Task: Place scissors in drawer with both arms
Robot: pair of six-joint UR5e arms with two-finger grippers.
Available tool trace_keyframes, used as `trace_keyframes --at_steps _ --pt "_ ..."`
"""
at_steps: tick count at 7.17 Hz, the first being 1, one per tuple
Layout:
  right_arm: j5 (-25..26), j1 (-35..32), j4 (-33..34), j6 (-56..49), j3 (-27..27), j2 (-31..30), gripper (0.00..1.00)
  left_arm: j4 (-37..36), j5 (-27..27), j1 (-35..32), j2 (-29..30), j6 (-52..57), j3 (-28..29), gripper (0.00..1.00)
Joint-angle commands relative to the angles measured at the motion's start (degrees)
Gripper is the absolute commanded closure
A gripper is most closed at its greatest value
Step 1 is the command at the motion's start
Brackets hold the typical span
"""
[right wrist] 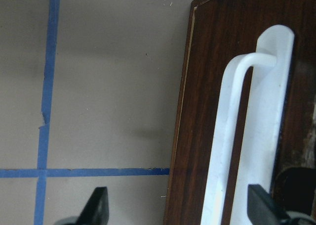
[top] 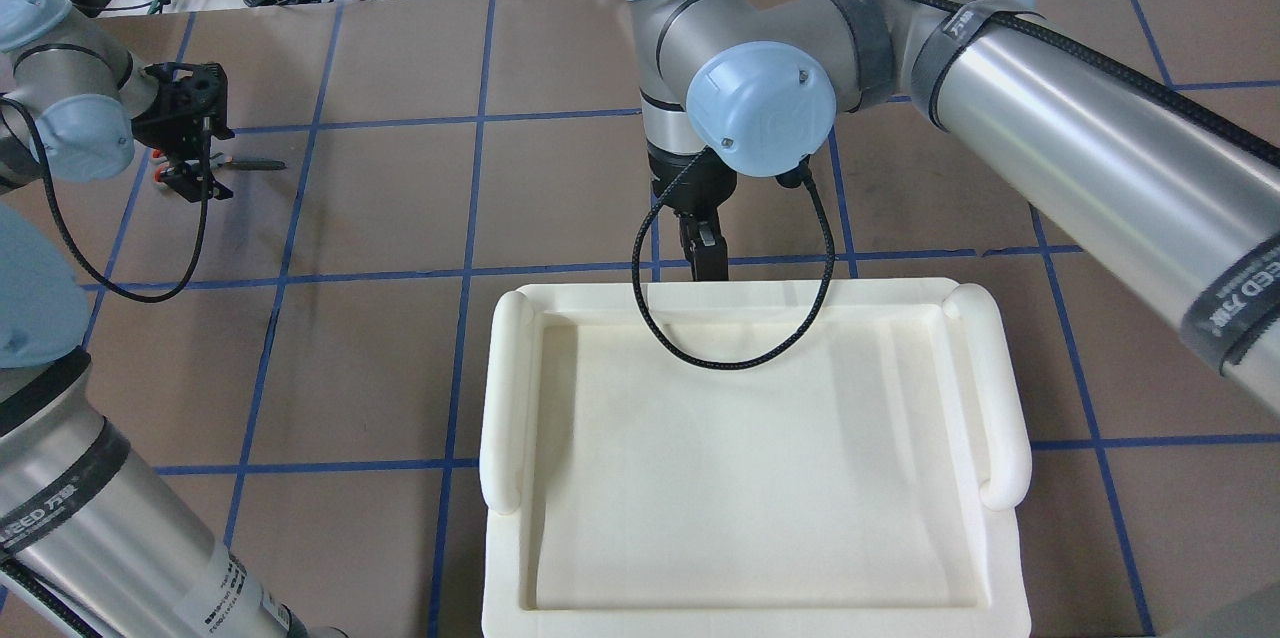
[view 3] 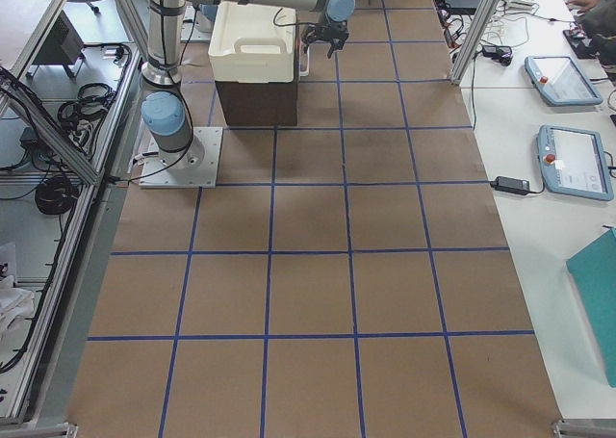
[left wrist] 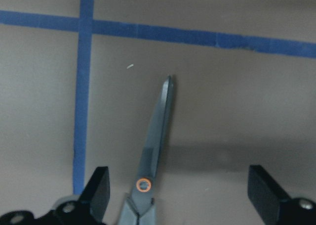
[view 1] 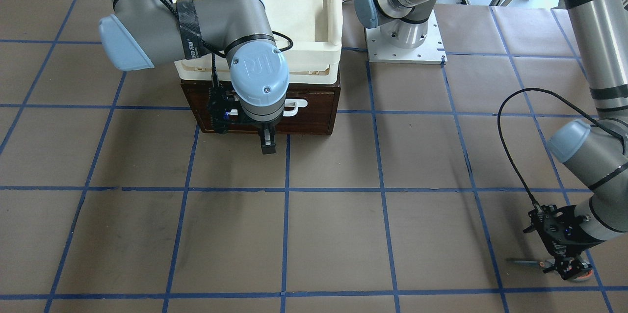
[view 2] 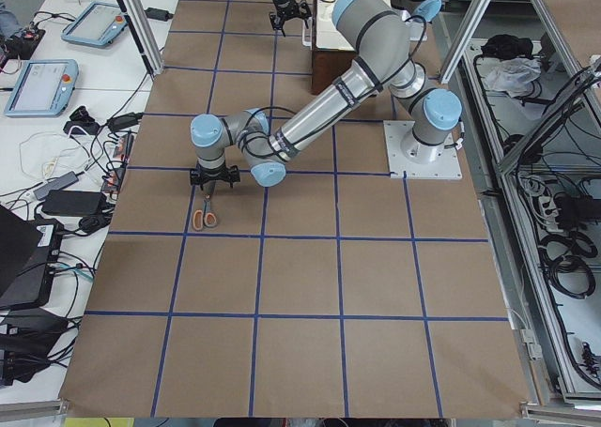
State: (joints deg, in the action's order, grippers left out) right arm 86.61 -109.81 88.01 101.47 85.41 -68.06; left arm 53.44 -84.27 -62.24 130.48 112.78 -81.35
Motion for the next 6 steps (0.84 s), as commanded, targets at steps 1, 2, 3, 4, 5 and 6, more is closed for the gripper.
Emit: trace_keyframes --at_steps 1,2,3,4,5,6 --pt "0.05 -0.05 -1.26 0.05 0.19 0.30 0.00 0.18 0.69 0.27 4.50 10.66 5.12 0.00" --pt "0.05 -0.05 -1.26 -0.04 0.19 0.65 0.00 0.70 0.34 0.27 5.65 12.27 6.71 0.00" --pt "0.05 -0.05 -1.26 -0.04 0.19 0.83 0.00 1.31 -2.45 0.27 6.36 12.98 6.90 0.05" --pt "0.05 -0.05 -1.26 -0.04 0.19 1.18 0.00 1.49 -3.35 0.27 6.63 12.47 6.90 0.07" --pt "0.05 -0.05 -1.26 -0.13 0.19 1.44 0.00 4.71 -3.62 0.36 6.02 11.68 7.08 0.08" --pt "0.05 -0.05 -1.17 -0.74 0.28 1.70 0.00 4.92 -3.71 0.62 5.67 10.97 7.08 0.08"
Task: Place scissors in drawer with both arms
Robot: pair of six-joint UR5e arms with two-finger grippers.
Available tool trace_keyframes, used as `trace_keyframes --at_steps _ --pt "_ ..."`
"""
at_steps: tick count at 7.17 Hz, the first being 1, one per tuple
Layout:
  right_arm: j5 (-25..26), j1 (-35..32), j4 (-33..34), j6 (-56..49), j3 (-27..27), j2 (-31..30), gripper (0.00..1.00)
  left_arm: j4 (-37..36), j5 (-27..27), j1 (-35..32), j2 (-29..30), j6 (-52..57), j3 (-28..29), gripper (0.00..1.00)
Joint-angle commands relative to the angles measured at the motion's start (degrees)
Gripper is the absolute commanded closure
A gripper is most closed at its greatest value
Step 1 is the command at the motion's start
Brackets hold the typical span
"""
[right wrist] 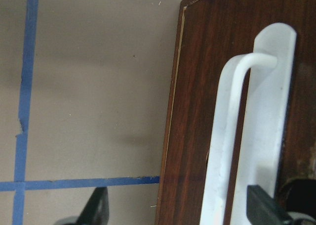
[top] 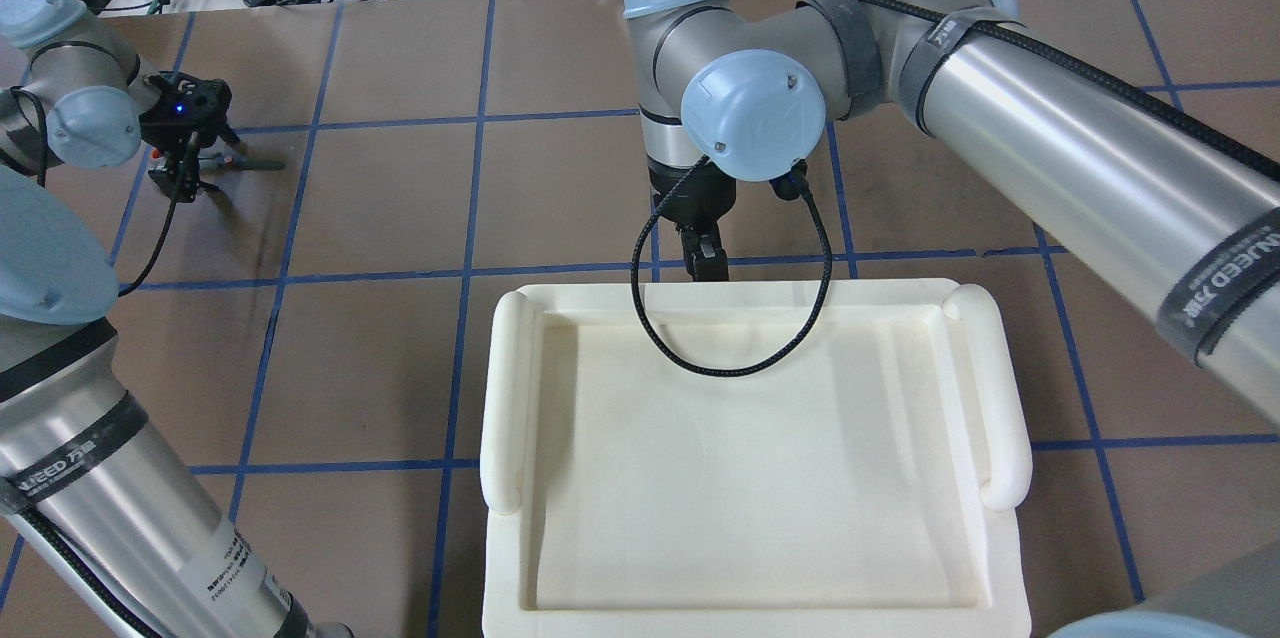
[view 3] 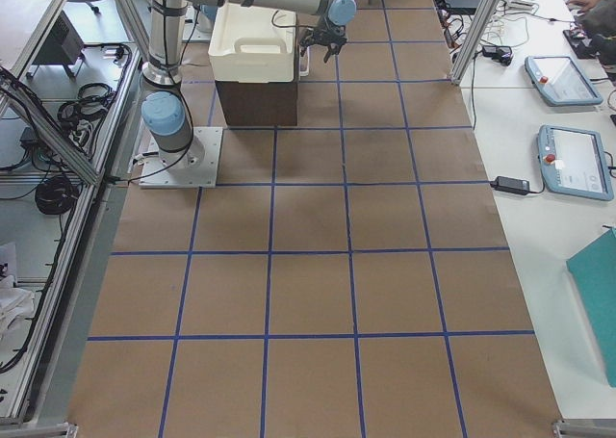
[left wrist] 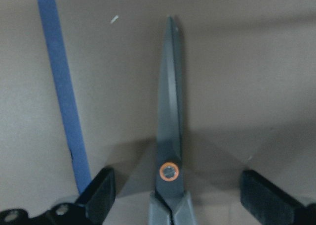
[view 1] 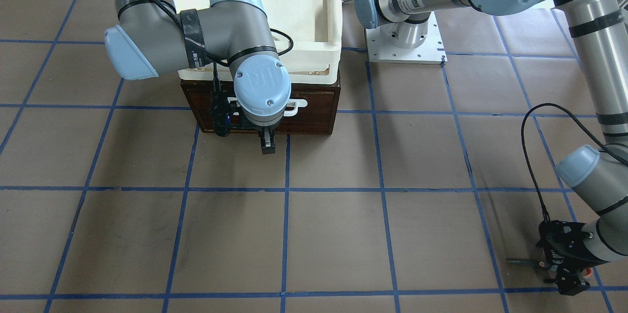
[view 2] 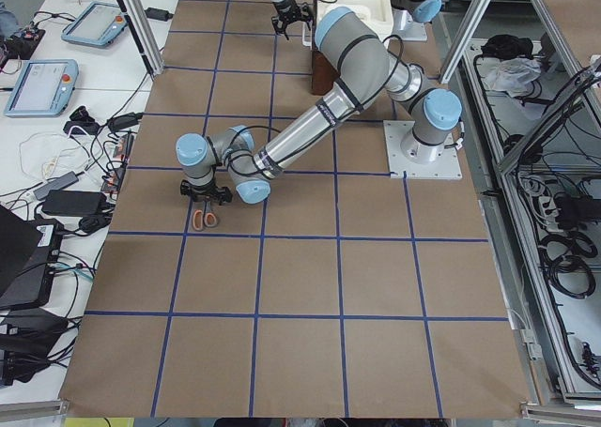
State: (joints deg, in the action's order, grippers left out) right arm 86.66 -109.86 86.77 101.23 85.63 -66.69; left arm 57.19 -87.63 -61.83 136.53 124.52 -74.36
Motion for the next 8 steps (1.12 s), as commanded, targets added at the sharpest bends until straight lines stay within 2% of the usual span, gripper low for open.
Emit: trace_keyframes --at_steps 1,4,5,8 --pt "0.00 0.00 0.07 -0.51 0.06 0.86 0.00 1.52 -0.26 1.26 -0.47 -1.99 0.00 0.08" --pt "0.00 0.00 0.51 -0.86 0.06 1.30 0.00 1.52 0.09 2.15 -0.65 -2.88 0.00 0.11" --pt "0.09 0.00 0.68 -0.86 0.06 2.00 0.00 3.61 0.53 2.06 -1.08 -4.97 -0.09 0.13" --pt "0.00 0.00 0.86 -0.94 0.06 2.44 0.00 4.16 0.80 1.97 -1.36 -6.31 -0.09 0.13"
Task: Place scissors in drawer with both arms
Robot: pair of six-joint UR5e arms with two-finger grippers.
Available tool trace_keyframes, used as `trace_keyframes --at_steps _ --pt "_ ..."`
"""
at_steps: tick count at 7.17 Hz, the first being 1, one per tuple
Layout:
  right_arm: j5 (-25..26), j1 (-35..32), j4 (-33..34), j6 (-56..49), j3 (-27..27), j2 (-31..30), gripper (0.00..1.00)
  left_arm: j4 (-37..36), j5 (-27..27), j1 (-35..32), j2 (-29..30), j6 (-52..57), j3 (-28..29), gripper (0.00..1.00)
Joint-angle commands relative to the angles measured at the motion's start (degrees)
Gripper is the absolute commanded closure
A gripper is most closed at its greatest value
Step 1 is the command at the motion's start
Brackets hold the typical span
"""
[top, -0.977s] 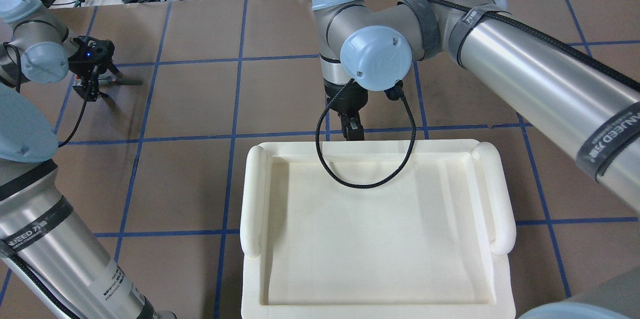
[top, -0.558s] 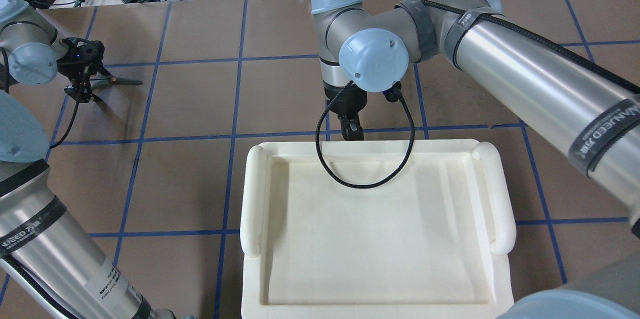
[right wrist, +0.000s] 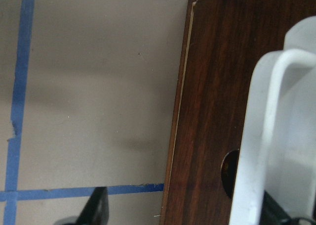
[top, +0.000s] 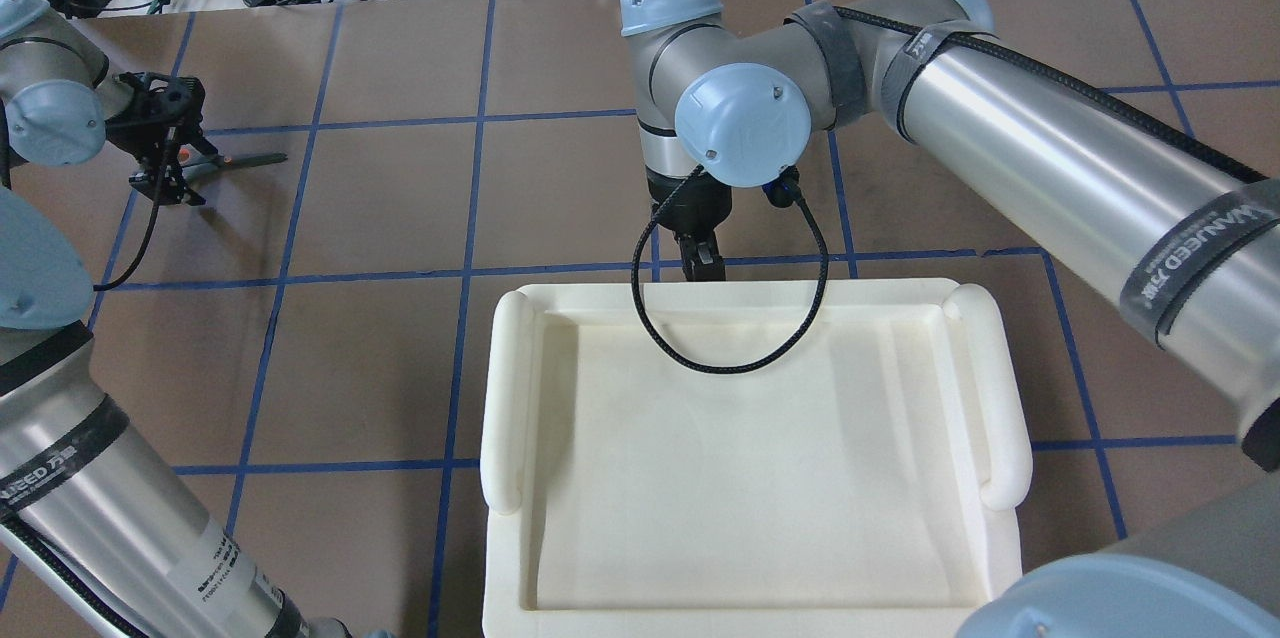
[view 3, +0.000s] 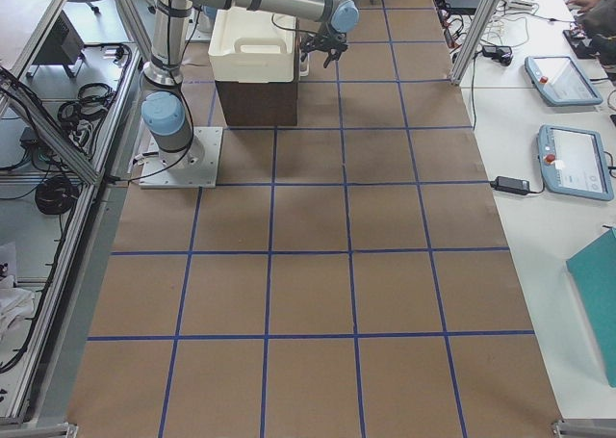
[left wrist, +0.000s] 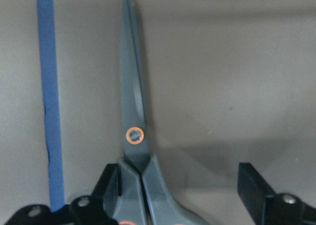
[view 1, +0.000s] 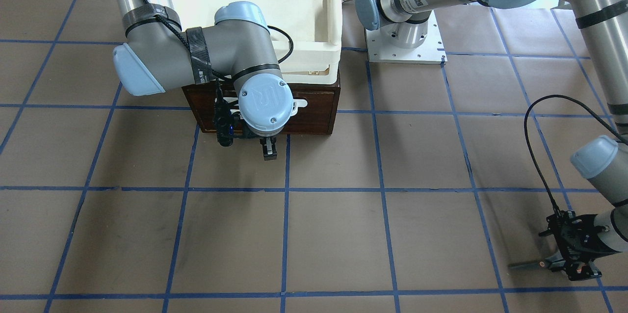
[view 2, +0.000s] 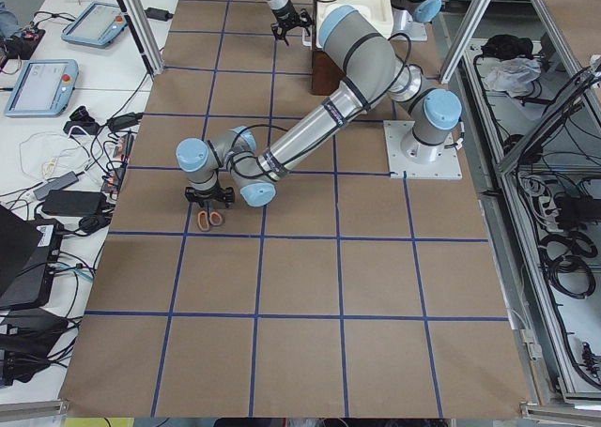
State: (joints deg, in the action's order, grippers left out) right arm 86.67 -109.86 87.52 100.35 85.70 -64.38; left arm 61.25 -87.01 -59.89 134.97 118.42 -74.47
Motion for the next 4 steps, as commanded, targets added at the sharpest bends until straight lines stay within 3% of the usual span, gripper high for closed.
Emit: trace_keyframes --at_steps 1,2,3,4 --pt "0.08 0.00 0.19 -0.33 0.00 0.13 0.00 0.10 0.27 0.04 0.21 -0.30 0.03 0.13" --pt "0.69 0.00 1.41 -3.11 -0.09 -0.04 0.00 0.01 1.22 0.04 0.38 -0.21 0.03 0.18" --pt "1.22 0.00 3.51 -5.58 -0.18 -0.31 0.00 0.09 1.67 0.04 0.03 -0.03 -0.06 0.32" --pt "1.22 0.09 5.10 -8.82 -0.35 -0.22 0.00 0.01 1.76 0.04 0.03 -0.12 -0.06 0.54"
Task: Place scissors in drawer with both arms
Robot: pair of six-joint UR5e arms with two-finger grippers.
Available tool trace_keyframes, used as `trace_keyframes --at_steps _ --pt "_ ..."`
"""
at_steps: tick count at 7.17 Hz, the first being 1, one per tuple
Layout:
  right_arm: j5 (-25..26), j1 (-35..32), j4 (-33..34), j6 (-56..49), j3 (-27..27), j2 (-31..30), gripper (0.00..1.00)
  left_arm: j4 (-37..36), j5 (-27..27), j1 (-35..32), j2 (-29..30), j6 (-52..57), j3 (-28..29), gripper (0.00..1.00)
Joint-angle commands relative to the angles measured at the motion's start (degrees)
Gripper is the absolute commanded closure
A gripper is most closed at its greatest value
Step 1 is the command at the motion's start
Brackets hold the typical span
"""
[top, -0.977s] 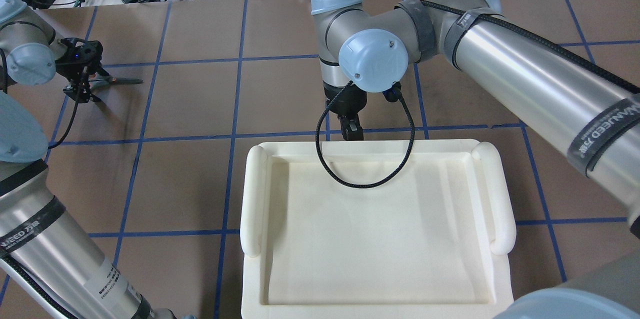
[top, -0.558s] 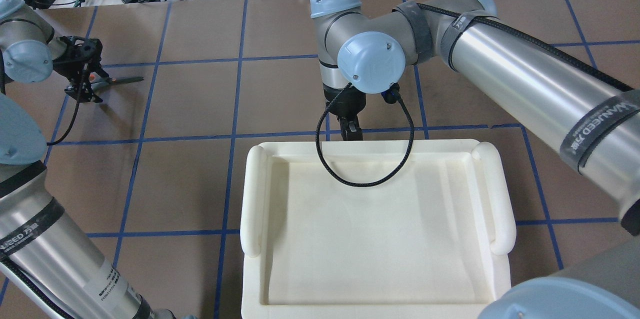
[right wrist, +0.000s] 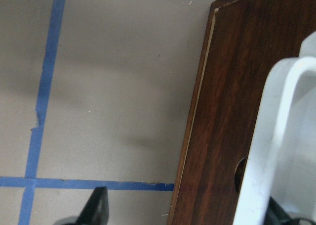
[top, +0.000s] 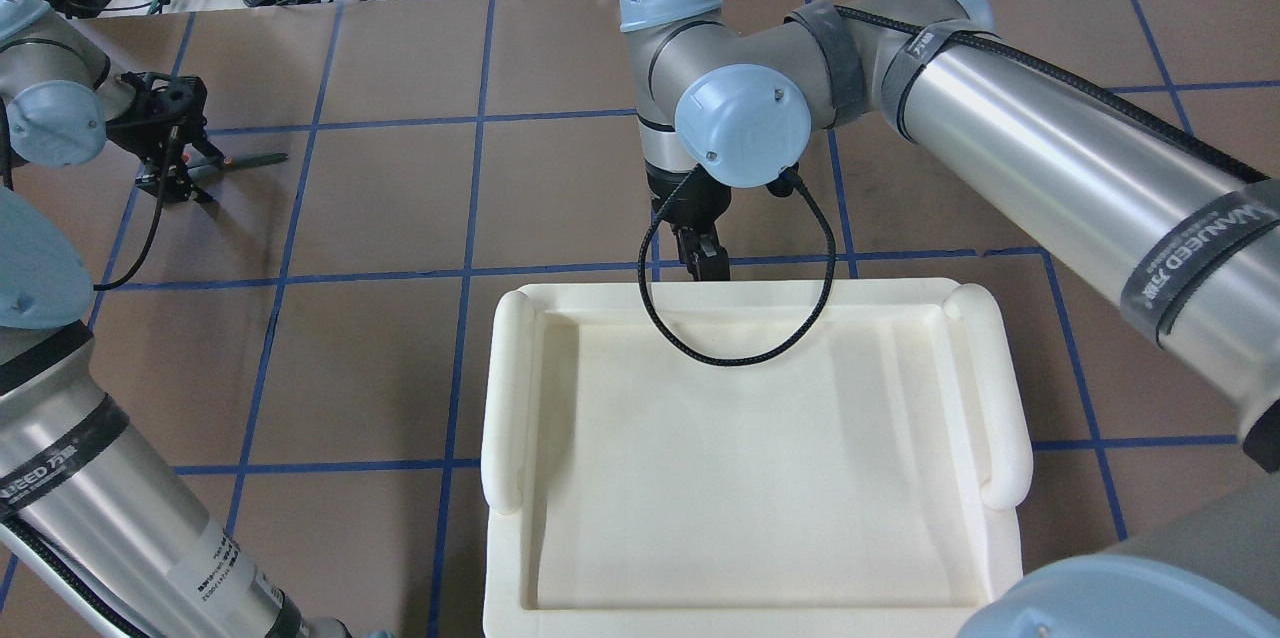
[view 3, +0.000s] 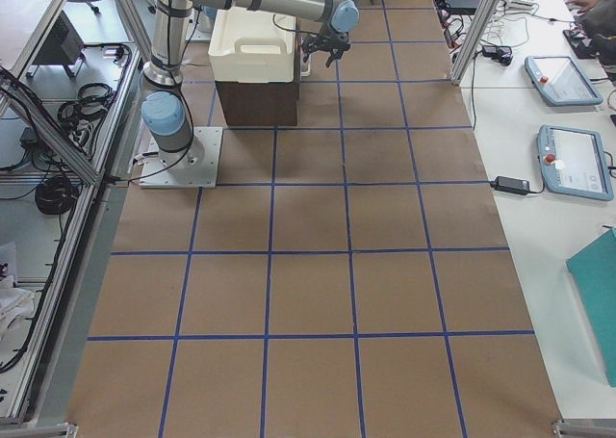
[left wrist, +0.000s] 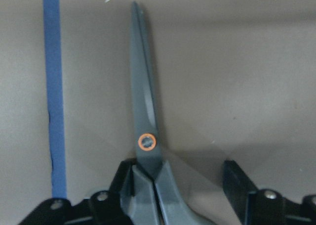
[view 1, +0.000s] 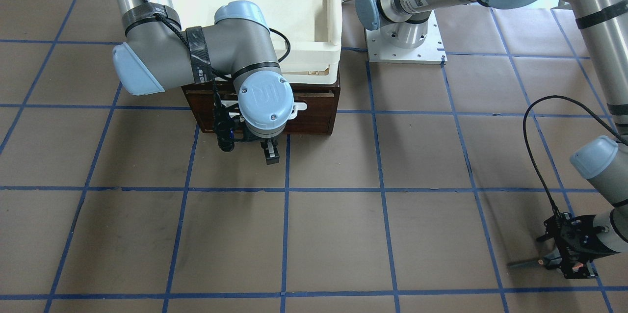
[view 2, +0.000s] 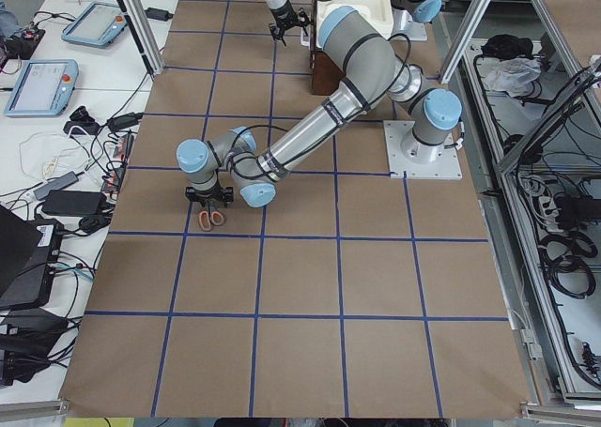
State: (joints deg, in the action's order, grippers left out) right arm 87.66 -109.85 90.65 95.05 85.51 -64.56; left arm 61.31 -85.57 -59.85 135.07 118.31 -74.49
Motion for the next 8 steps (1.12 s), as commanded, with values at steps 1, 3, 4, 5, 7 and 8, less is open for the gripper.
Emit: trace_keyframes --at_steps 1,3,4,5,7,8 --pt "1.10 0.08 2.51 -6.34 -0.60 -0.03 0.00 -0.13 0.23 0.00 -0.24 -0.09 -0.04 0.68" --pt "2.43 0.25 5.06 -8.65 -0.70 0.32 0.00 -0.14 0.32 0.00 -0.42 0.00 -0.04 0.77" --pt "2.43 0.43 5.85 -9.18 -1.13 0.40 0.00 -0.14 0.23 0.00 -0.68 0.08 -0.13 0.77" --pt "2.25 0.60 5.94 -9.44 -1.92 0.49 0.00 0.04 -0.03 -0.44 -1.82 -0.44 -0.48 0.77" --pt "2.25 0.78 6.20 -9.53 -2.63 1.98 0.00 5.89 -0.12 -3.50 -7.16 -5.07 -1.79 0.79" --pt "2.17 0.78 6.12 -9.53 -4.11 2.94 0.00 8.71 -0.38 -4.47 -10.93 -12.50 -2.93 0.79"
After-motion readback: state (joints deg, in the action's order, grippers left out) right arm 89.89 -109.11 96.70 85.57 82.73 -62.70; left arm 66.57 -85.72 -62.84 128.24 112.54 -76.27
